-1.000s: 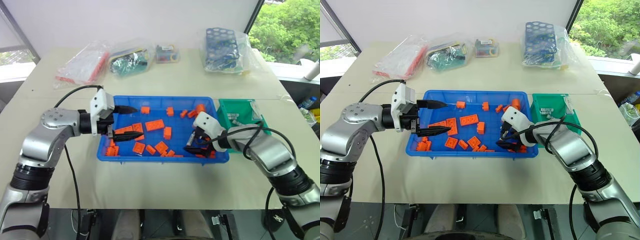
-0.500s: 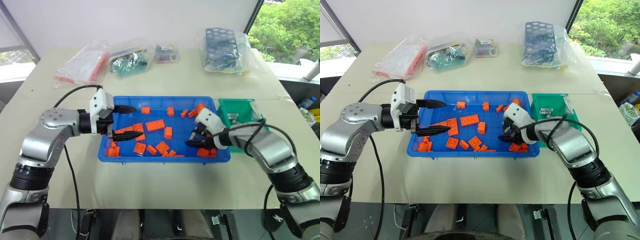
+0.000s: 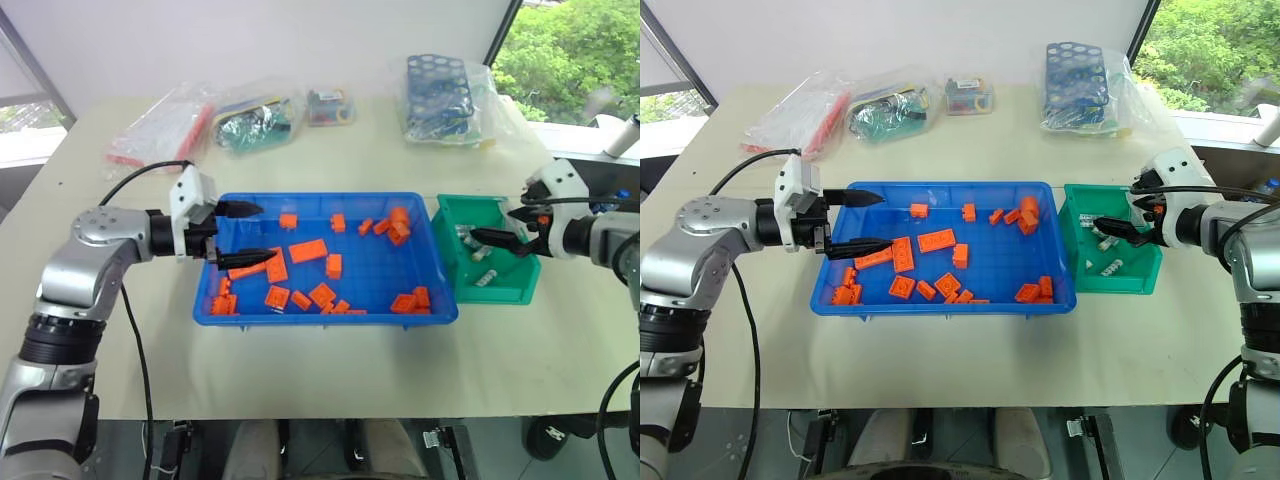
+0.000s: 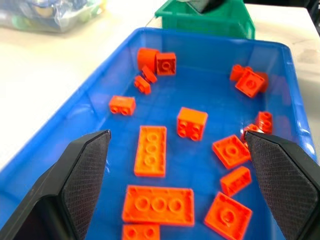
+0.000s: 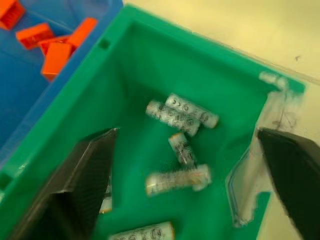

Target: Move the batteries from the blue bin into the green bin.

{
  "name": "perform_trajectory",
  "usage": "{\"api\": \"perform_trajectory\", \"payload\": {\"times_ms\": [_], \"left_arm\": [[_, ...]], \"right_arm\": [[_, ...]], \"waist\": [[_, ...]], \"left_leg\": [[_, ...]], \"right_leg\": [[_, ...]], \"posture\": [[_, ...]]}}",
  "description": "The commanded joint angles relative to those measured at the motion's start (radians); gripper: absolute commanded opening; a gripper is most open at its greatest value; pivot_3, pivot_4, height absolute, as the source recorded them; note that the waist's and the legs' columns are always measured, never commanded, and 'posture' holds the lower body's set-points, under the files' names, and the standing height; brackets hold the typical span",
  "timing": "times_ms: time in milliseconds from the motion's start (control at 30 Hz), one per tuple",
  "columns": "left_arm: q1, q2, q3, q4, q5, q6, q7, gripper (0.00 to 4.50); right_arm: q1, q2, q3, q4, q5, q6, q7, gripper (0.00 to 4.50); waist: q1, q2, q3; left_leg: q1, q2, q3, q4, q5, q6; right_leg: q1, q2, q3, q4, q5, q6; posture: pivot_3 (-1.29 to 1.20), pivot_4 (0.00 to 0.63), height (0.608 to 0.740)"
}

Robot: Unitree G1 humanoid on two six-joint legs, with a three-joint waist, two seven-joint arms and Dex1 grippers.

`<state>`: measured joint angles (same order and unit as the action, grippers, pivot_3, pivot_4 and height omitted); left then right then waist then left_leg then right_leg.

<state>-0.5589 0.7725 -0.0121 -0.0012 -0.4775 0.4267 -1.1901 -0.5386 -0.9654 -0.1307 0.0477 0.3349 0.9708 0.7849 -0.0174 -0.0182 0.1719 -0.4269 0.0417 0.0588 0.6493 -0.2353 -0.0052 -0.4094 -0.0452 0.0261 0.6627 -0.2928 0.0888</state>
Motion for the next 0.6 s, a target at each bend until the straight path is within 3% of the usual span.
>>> {"api": "perform_trajectory", "payload": {"times_ms": [33,200,433,600], "left_arm": [[-0.034,0.006,0.023,0.038,0.018,-0.035,-0.012,4.5],[-0.061,0.035,0.053,0.112,0.017,-0.031,-0.026,4.5],[0.004,0.199,0.128,0.175,0.002,-0.033,-0.155,4.5],[0.046,0.275,0.164,0.213,0.017,-0.071,-0.219,4.5]], "right_arm": [[-0.024,-0.042,-0.034,0.01,0.0,-0.033,0.021,4.45],[0.02,-0.16,-0.086,-0.003,0.047,-0.157,0.211,4.45],[0.341,-0.376,-0.22,0.152,-0.017,-0.691,0.663,4.45],[0.297,-0.372,-0.205,0.302,-0.001,-0.756,0.712,4.45]], "waist": [[0.002,0.0,0.0],[0.009,0.001,0.001],[0.003,0.001,0.0],[-0.003,0.001,0.001]], "left_leg": [[0.0,0.0,0.0,0.0,0.0,0.0],[-0.001,0.0,0.0,0.0,0.0,0.0],[0.001,0.0,0.001,-0.001,0.0,0.0],[0.003,0.002,0.004,0.0,0.0,0.0]], "right_leg": [[0.0,0.0,0.0,0.0,0.0,0.0],[0.0,-0.001,0.0,0.0,0.0,0.0],[0.001,-0.001,0.0,-0.002,0.0,0.0],[0.001,-0.001,0.001,0.0,0.0,0.0]], "posture": [[0.0,0.15,0.739],[0.0,0.15,0.739],[0.0,0.15,0.739],[0.0,0.15,0.739]]}}
